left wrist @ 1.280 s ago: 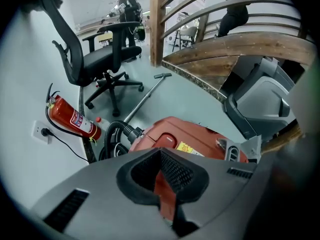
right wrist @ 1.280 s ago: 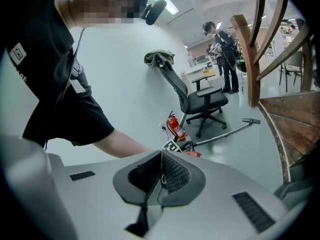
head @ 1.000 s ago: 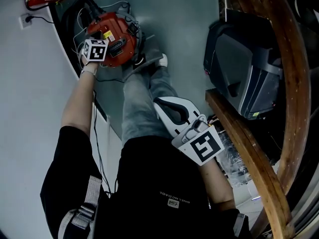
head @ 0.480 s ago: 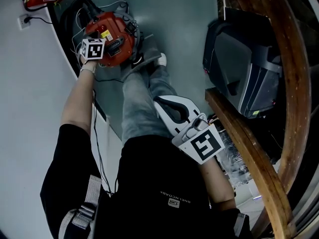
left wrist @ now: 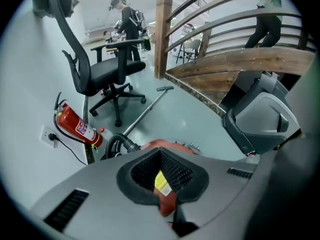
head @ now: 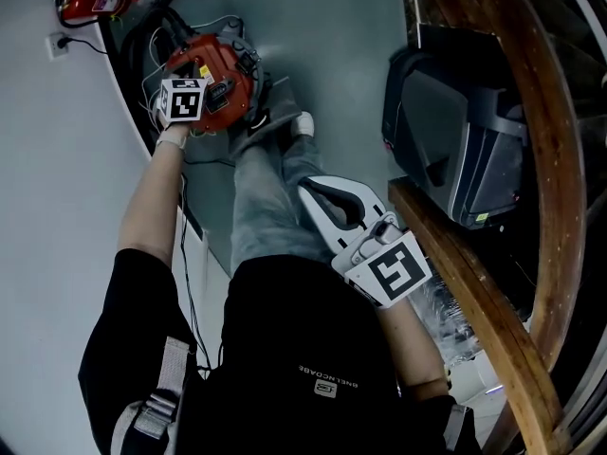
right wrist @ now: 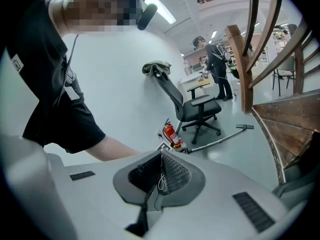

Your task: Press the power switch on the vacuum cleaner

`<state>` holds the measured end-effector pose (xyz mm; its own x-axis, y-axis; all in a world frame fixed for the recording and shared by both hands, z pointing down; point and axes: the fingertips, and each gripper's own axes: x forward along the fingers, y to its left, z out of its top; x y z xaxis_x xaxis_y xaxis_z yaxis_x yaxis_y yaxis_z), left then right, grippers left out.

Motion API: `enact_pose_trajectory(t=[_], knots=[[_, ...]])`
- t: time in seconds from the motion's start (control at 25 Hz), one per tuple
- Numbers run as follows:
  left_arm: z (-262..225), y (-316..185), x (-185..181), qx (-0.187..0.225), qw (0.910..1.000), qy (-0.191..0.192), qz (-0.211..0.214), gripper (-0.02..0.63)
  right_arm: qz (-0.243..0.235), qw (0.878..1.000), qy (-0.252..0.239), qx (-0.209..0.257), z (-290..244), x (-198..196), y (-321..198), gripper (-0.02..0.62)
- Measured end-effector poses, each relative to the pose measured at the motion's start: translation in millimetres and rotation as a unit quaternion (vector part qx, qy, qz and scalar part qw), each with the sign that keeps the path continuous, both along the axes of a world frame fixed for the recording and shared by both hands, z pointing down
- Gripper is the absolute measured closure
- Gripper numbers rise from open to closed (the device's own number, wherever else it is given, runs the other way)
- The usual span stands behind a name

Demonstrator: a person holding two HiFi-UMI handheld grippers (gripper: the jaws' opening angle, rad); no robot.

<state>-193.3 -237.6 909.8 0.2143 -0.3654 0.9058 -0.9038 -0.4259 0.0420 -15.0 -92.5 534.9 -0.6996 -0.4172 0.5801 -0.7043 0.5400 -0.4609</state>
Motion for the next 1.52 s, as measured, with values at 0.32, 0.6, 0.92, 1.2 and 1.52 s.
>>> enact_pose_trajectory(t=[0.32,0.6,0.92,1.2,1.52], knots=[[-109.4,0.4,24.1,0.066,0.9966,0.048,-0.008,0.591,0.016,0.999,-0.001,0.049,-52.7,21.9,-7.0,0.567],[-225.7,18.2,52.7,0.126,0.9884,0.081,0.019,0.591,0.030,0.995,-0.011,0.092,-105.5,37.7,-11.9,0.567],[-371.1,36.1,82.9,0.220,0.9668,0.122,0.044,0.591,0.030,0.989,-0.025,0.143,-159.7,47.8,-13.2,0.568],[-488.3,64.8,106.7,0.279,0.9476,0.146,0.053,0.591,0.022,0.982,-0.057,0.179,-205.6,55.1,-7.6,0.568],[-570.1,103.7,117.8,0.324,0.9335,0.152,0.028,0.591,0.017,0.971,-0.104,0.215,-249.8,63.5,-5.4,0.568]])
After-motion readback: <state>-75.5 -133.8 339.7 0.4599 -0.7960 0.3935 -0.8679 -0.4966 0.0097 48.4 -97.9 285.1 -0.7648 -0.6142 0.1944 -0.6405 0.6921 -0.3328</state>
